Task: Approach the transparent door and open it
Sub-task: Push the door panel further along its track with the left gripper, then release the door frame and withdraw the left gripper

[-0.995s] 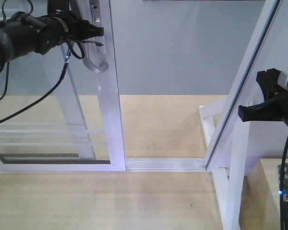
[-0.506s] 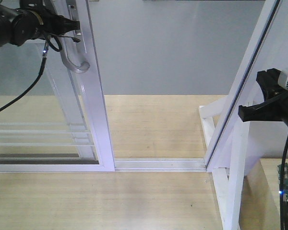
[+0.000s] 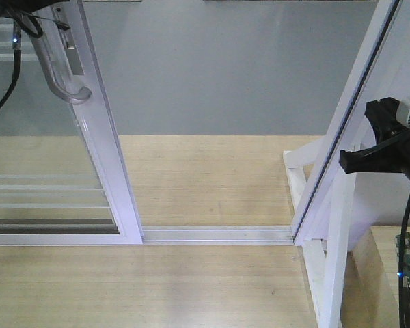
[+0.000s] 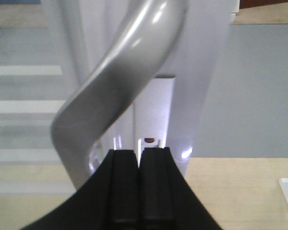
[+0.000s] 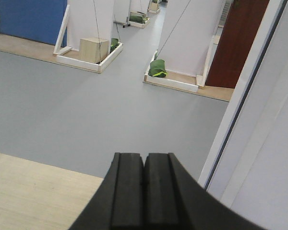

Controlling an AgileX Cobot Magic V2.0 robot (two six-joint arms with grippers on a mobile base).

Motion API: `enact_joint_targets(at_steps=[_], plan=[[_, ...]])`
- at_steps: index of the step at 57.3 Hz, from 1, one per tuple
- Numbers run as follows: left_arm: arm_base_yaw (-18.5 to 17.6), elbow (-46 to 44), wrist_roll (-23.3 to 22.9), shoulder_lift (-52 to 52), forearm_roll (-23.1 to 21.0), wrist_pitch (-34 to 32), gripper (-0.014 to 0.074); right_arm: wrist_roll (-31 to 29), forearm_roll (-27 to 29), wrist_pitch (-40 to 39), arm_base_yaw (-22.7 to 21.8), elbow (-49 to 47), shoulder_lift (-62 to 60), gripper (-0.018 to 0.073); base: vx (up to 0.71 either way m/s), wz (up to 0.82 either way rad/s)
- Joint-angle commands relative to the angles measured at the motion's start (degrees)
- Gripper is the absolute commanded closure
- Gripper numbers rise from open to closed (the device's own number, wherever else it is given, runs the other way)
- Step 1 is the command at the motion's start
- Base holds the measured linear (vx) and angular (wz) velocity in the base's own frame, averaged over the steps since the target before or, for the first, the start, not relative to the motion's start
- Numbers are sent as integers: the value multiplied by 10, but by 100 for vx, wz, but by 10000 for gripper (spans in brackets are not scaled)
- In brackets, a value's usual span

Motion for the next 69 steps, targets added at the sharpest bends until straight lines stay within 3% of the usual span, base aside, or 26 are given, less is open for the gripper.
enact_joint_targets(at_steps=[1, 14, 20, 25, 36, 49, 60, 69], plan=[[-2, 19, 1, -65, 3, -40, 603, -1, -7, -43, -3, -16, -5, 561, 0, 0], [-2, 215, 9, -222, 10, -132, 603, 2, -7, -31, -3, -16, -13, 561, 0, 0], [-2, 325, 21, -314, 25, -196, 603, 3, -5, 2, -3, -16, -35, 561, 0, 0], [-2, 392, 23, -377, 29, -204, 603, 5, -5, 48, -3, -16, -63, 561, 0, 0], [-2, 527, 23, -514, 28, -195, 603, 5, -5, 159, -3, -16, -150, 562, 0, 0], [-2, 650, 23, -671, 28, -146, 603, 13, -5, 229, -3, -16, -268, 562, 0, 0], [-2, 704, 23, -793, 26, -76, 603, 19, -7, 292, -3, -16, -340, 562, 0, 0], [-2, 722, 27, -878, 0, -10, 603, 32, -29, 322, -3, -16, -367, 562, 0, 0]])
